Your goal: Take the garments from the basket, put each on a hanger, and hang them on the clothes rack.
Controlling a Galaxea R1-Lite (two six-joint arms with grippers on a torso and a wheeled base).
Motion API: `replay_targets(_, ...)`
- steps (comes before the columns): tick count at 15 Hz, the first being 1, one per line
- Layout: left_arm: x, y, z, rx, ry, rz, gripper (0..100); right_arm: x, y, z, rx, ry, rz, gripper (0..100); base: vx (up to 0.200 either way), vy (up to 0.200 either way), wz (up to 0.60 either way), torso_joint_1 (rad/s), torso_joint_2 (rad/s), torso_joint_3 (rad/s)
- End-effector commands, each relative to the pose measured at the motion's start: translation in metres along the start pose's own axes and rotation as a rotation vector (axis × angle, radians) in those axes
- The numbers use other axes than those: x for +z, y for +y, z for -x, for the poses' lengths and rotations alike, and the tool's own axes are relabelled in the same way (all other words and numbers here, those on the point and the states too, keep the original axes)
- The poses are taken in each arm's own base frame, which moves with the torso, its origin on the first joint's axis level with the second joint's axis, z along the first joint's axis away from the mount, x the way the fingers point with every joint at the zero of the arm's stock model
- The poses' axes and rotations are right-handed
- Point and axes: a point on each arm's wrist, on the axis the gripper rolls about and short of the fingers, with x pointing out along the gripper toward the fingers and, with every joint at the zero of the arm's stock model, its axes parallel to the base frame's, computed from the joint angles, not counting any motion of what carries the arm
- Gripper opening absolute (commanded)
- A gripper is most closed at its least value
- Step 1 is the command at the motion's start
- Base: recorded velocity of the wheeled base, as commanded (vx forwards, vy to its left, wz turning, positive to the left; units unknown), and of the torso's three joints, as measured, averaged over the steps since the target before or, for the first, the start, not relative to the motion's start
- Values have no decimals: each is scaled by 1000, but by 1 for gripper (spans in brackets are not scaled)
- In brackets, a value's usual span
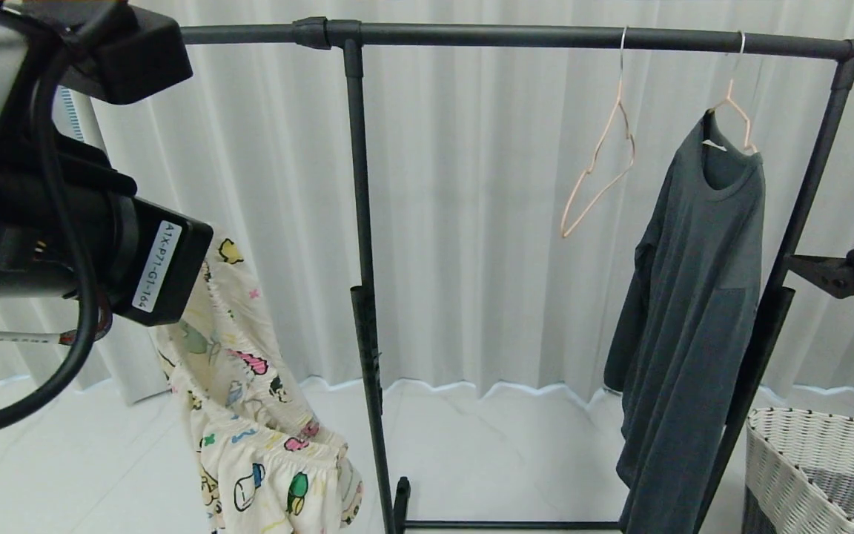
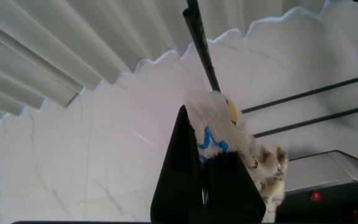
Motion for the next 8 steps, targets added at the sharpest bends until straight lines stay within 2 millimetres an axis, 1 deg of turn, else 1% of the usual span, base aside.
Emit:
replay_targets(1,-2,0,-2,2,9,-4,0,-5,-1,3,-35,15,15,100,200,0,0,2,-2,2)
replay_targets(3,-2,-1,-2,5,11,-5,0,-6,-1,4,-29,16,17,100,0,0,0,0,0,0)
replay_targets(6,-2,0,-3,74,10,-8,0,-5,-1,4,-19,13,16,100,0,0,0,11,-24,-11)
replay_targets(8,-2,0,-3,79,5,-7,0,-5,0,3,-15,15,18,100,0,0,0,134,-119,-103)
